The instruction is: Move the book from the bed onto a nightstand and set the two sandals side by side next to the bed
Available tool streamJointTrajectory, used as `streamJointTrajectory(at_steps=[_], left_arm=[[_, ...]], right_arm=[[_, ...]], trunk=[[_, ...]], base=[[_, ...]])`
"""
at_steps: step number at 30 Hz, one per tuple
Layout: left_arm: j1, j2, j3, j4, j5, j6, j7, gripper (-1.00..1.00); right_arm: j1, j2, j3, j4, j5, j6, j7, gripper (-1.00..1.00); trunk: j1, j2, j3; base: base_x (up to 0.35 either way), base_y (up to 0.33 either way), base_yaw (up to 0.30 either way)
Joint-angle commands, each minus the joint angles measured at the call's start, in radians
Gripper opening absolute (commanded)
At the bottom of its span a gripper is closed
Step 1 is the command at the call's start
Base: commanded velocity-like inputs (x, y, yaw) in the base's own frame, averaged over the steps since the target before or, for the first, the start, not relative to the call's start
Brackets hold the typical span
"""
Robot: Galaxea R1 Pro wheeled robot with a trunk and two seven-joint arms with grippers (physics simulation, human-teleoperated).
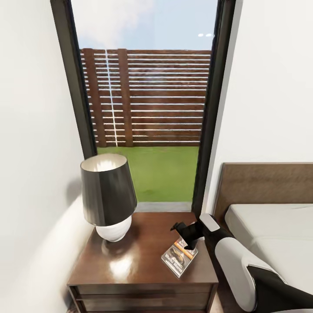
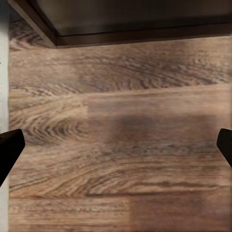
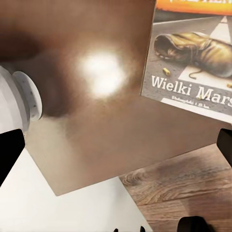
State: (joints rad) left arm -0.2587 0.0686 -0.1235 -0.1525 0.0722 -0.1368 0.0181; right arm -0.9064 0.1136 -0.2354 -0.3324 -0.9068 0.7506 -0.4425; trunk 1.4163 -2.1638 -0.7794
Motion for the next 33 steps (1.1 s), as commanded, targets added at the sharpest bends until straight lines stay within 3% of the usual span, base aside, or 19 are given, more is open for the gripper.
streamJointTrajectory(at_steps=[1,33], left_arm=[[-0.001,0.000,-0.008,0.001,0.008,-0.004,0.002,1.00],[-0.001,0.000,-0.022,0.001,0.008,-0.003,0.003,1.00]], right_arm=[[0.000,0.000,-0.003,-0.002,-0.009,0.001,-0.010,1.00],[0.001,0.001,0.006,-0.008,-0.005,0.005,0.013,1.00]], trunk=[[-0.004,0.007,0.002],[-0.127,0.231,0.102]], base=[[0.000,0.000,0.000],[0.000,0.000,0.000]])
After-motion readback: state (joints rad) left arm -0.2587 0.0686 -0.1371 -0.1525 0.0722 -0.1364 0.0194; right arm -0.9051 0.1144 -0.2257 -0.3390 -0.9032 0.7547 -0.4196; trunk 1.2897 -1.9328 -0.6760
